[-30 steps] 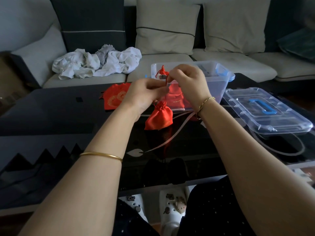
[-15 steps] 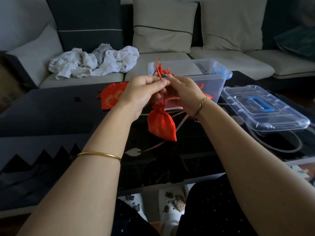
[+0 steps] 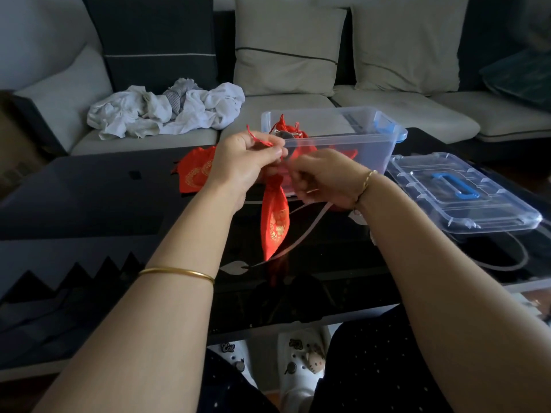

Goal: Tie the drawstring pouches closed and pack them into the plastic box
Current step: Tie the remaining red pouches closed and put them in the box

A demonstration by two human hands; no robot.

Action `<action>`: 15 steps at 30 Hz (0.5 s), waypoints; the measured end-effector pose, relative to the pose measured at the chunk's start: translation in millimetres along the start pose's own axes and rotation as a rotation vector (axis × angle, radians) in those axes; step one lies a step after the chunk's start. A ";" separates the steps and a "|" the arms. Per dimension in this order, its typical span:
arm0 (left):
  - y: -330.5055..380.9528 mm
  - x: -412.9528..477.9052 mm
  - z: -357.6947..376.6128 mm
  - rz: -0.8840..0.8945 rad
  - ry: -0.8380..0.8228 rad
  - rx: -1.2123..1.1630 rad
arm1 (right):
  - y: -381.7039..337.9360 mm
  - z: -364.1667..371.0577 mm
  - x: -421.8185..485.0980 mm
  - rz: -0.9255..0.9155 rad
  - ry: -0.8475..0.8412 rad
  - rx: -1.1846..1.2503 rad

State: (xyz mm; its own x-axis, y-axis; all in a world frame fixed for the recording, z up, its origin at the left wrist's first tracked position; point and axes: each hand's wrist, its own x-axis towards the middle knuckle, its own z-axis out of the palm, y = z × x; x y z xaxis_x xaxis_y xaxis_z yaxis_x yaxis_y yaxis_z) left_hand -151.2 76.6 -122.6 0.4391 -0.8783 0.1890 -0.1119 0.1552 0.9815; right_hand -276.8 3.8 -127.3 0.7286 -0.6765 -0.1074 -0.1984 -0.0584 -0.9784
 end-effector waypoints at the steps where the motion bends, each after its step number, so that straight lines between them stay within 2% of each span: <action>1: -0.9 0.3 -0.9 -0.003 -0.018 0.030 | 1.8 0.7 0.0 0.017 0.038 -0.110; 3: -2.6 0.9 -2.2 0.021 -0.068 0.127 | 5.5 4.0 4.4 -0.012 0.177 -0.174; 5: -3.0 0.7 -2.6 0.105 -0.103 0.277 | 7.8 5.1 10.9 -0.076 0.299 -0.027; 8: -2.3 -0.6 -0.7 0.285 -0.087 0.511 | 12.3 6.3 18.0 -0.130 0.195 0.233; 12: -4.2 -1.7 0.7 0.446 0.029 0.688 | 16.2 7.7 17.8 -0.118 0.082 0.292; 15: -6.3 -1.6 0.0 0.503 0.072 0.722 | 17.9 7.0 16.6 -0.089 0.010 0.254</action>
State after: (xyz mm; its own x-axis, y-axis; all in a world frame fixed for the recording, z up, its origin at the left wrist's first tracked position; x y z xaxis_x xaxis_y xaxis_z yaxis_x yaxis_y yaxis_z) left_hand -151.2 77.0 -129.1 0.2388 -0.7483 0.6189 -0.8323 0.1707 0.5275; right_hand -263.7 -3.3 -147.9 0.7290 -0.6843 -0.0180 0.0384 0.0671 -0.9970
